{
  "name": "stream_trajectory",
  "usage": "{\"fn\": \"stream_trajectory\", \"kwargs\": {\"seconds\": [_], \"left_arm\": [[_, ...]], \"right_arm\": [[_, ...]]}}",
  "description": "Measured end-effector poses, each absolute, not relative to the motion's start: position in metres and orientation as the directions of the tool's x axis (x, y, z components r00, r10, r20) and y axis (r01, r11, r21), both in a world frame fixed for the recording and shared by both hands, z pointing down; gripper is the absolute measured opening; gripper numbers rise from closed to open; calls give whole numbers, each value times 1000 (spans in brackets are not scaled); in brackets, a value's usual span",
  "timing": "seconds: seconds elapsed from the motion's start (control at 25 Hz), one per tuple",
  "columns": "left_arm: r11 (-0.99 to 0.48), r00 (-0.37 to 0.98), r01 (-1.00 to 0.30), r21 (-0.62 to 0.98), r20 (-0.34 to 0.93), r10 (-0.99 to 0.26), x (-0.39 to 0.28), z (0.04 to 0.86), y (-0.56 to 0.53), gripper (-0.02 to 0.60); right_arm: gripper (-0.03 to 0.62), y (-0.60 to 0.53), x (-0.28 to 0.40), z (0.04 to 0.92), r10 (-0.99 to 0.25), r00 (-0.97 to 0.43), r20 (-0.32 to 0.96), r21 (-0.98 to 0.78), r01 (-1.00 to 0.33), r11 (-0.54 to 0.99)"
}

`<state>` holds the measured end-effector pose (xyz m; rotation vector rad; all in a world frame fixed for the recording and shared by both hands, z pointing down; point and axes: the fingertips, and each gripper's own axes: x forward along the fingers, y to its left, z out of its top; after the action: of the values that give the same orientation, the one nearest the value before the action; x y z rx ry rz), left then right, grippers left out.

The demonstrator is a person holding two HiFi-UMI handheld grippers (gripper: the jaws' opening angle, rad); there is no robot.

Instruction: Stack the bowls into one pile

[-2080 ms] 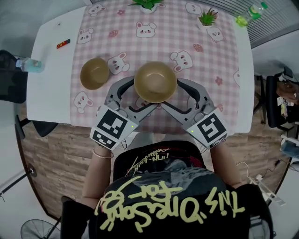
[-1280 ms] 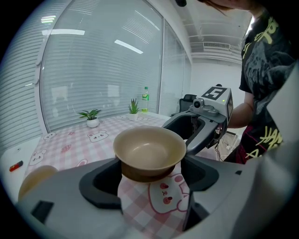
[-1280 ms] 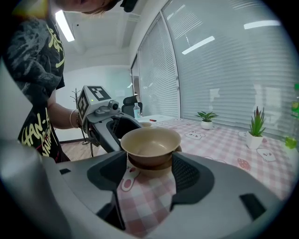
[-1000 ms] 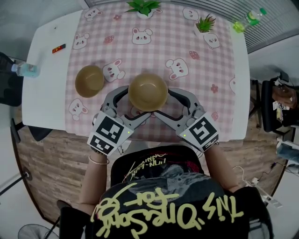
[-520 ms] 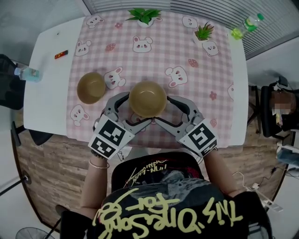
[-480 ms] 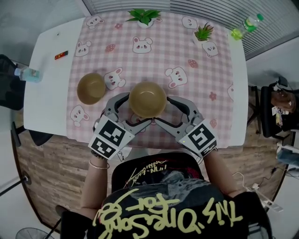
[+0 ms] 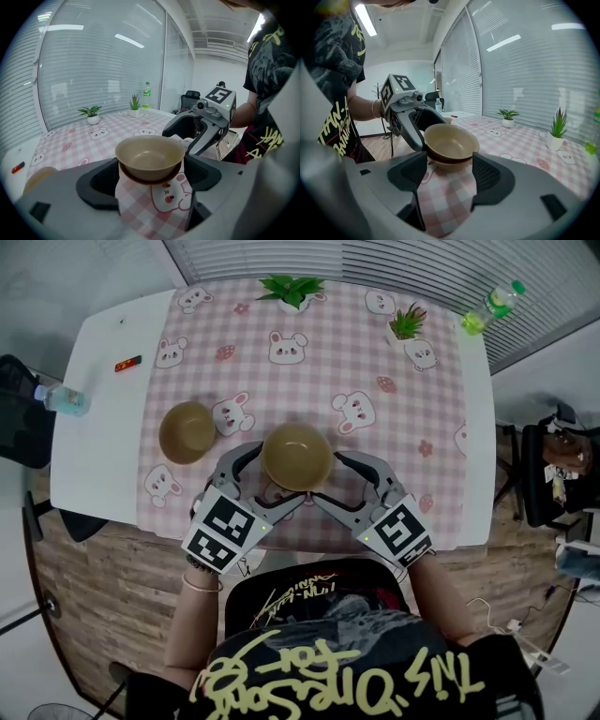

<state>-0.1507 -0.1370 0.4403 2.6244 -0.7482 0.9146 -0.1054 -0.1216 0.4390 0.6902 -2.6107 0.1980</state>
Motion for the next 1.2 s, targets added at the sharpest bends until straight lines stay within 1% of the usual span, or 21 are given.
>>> {"fn": "stream_trajectory", "kwargs": {"seconds": [0.24,0.72,0.96,1.2], "left_arm": [[-825,664,-559,85,642,-384,-154,441,-139,436],[-807,694,-575,136,604,-393,-159,438,-131,437],[-795,710,-588,147,565,-421,-169,428,-127,437],[-784,729,-604,145,498,-469,-190,410,-123,437]], "right_arm": [[305,-124,-106,441,-436,-779,452,-16,-495,868],[307,-117,-105,440,-435,-774,460,-4,-491,871],[305,-116,-103,424,-459,-770,443,26,-500,866],[305,-114,-116,394,-490,-772,406,53,-515,856]]}}
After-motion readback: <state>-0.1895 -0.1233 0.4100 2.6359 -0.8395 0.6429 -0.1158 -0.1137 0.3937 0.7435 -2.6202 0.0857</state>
